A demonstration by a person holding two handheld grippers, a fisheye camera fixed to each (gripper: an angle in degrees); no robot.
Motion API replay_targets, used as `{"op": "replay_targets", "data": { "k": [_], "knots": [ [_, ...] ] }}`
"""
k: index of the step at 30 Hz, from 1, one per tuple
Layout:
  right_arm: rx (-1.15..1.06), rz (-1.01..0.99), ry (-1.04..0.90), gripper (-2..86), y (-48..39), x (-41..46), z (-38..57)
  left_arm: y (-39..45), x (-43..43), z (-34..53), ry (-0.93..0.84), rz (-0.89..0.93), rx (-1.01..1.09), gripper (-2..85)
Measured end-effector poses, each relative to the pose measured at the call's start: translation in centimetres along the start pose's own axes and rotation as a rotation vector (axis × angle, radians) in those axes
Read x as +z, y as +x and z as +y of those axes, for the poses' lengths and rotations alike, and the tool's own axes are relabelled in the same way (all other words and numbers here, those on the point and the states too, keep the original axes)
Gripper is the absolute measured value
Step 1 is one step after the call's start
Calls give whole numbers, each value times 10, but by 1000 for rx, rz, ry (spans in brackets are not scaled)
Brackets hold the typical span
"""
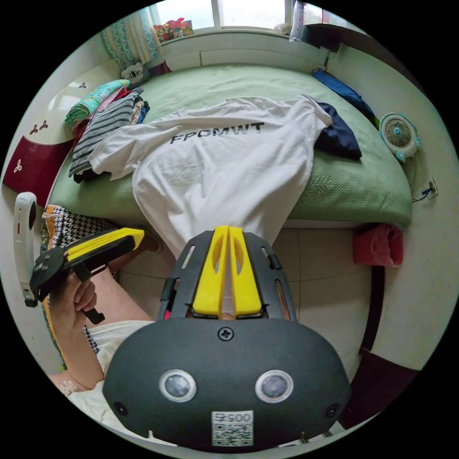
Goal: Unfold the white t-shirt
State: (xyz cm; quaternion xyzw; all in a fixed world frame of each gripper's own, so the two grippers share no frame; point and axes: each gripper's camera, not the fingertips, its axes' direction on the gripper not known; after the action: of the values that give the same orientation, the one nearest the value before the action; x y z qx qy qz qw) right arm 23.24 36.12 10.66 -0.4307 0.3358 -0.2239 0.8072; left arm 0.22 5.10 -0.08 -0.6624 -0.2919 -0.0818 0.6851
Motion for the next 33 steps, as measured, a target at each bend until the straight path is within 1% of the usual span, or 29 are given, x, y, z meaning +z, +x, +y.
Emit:
{"op": "replay_targets", "data": {
  "k": [24, 29, 33],
  "knots": [
    [3, -26, -3, -10, 17, 17, -16, -13, -1, -29, -18, 4, -2, -6],
    [-10, -32, -3, -10, 21, 22, -22, -15, -2, -34, -26, -1, -9, -6],
    [-52, 3, -23, -9, 20, 26, -31, -13, -11, -41, -16, -12, -1, -7]
  ]
}}
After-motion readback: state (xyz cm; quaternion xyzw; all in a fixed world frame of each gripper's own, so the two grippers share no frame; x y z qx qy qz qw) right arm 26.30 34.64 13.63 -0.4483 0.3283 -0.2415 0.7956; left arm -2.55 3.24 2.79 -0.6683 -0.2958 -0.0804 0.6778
